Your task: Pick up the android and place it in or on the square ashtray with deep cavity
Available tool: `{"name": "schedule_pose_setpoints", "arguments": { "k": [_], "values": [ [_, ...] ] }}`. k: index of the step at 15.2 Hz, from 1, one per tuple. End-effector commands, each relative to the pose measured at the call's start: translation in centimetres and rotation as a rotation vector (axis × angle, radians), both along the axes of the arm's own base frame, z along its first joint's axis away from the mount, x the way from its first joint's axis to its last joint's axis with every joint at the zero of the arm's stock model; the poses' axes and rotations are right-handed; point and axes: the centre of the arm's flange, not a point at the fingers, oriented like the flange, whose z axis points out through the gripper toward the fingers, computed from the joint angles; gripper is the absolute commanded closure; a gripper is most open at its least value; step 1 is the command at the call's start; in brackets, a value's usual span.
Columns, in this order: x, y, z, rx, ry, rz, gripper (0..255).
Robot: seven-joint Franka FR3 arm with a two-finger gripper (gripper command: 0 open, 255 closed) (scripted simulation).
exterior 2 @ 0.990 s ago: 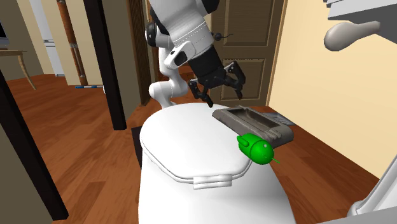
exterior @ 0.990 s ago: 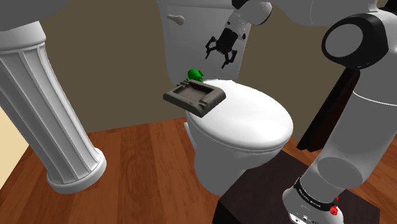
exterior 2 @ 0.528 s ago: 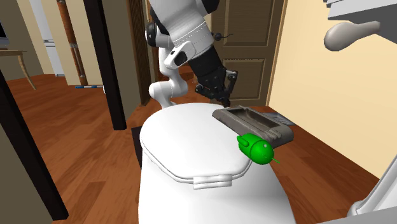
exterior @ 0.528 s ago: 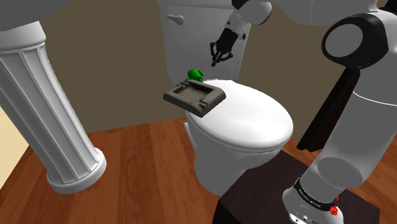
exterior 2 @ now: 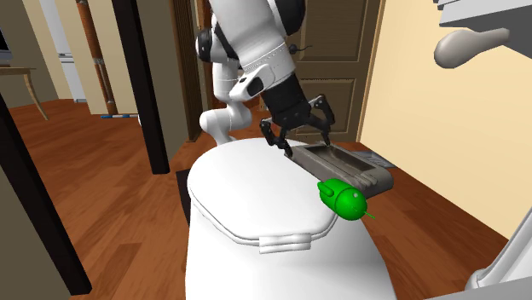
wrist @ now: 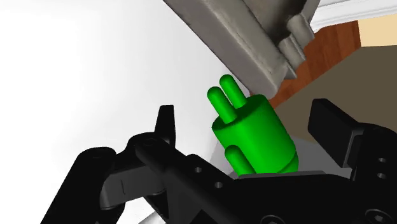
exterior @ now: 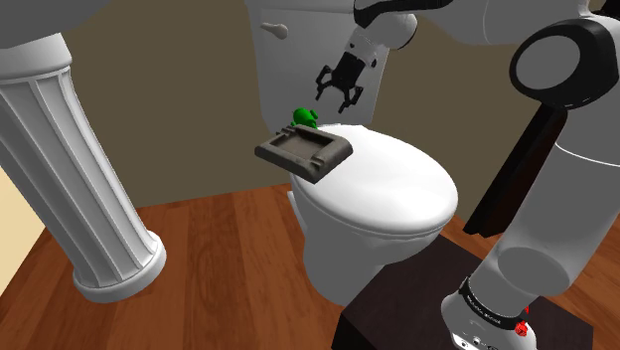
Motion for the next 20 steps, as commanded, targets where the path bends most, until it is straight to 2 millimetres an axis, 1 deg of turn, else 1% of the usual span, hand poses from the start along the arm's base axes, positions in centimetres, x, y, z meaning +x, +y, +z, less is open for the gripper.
{"name": "schedule_pose_setpoints", "arguments": {
  "k": [1,4,5,12,13,20],
  "values": [
    [0.7,1.1,-1.3,-0.084,-0.123,0.077,0],
    [2.0,2.8,-3.8,-0.206,-0.299,0.194,0],
    [2.3,3.2,-4.4,-0.233,-0.338,0.22,0],
    [3.7,4.3,-7.6,-0.233,-0.338,0.22,0],
    [3.8,4.4,-7.9,-0.233,-0.338,0.22,0],
    [3.8,4.4,-7.9,-0.233,-0.338,0.22,0]
  ]
}}
